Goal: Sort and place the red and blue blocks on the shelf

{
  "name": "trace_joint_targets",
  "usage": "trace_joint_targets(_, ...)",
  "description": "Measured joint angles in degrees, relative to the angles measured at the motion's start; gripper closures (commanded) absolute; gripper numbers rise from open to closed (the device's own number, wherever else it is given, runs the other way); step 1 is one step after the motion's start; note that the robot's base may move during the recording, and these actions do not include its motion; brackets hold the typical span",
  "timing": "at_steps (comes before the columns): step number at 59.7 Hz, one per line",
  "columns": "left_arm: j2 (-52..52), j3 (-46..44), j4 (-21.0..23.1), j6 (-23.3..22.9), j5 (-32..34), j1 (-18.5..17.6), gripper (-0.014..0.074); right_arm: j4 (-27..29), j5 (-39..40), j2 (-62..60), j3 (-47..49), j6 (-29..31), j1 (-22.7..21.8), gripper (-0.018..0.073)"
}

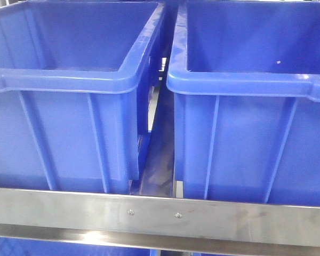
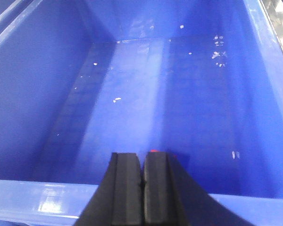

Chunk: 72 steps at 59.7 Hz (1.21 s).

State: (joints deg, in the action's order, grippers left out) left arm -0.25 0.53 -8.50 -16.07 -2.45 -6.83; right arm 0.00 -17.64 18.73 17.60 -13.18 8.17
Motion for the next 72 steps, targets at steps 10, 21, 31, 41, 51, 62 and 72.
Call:
trace_joint_targets(10,0.0,0.0,0.0,0.0,0.0,0.0,0.0451,0.0,0.0,0.0,0.0,0.0,0.0,0.0484)
trace_joint_targets(21,0.0,0.0,0.0,0.0,0.0,0.0,0.045,0.0,0.0,0.0,0.0,0.0,0.0,0.0484)
trace_joint_targets(31,0.0,0.0,0.0,0.0,0.0,0.0,0.045,0.0,0.0,0.0,0.0,0.0,0.0,0.0484)
trace_joint_targets(41,0.0,0.0,0.0,0.0,0.0,0.0,0.045,0.0,0.0,0.0,0.0,0.0,0.0,0.0484)
trace_joint_targets(51,0.0,0.0,0.0,0.0,0.0,0.0,0.0451,-1.5,0.0,-0.4,-0.1,0.0,0.0,0.0484)
trace_joint_targets(62,0.0,0.0,0.0,0.0,0.0,0.0,0.045,-1.7,0.9,-8.9,-4.2,0.0,-1.7,0.0484)
trace_joint_targets(72,0.0,0.0,0.0,0.0,0.0,0.0,0.0451,-1.1,3.2,-18.5,-12.0,0.0,-4.0,0.0484)
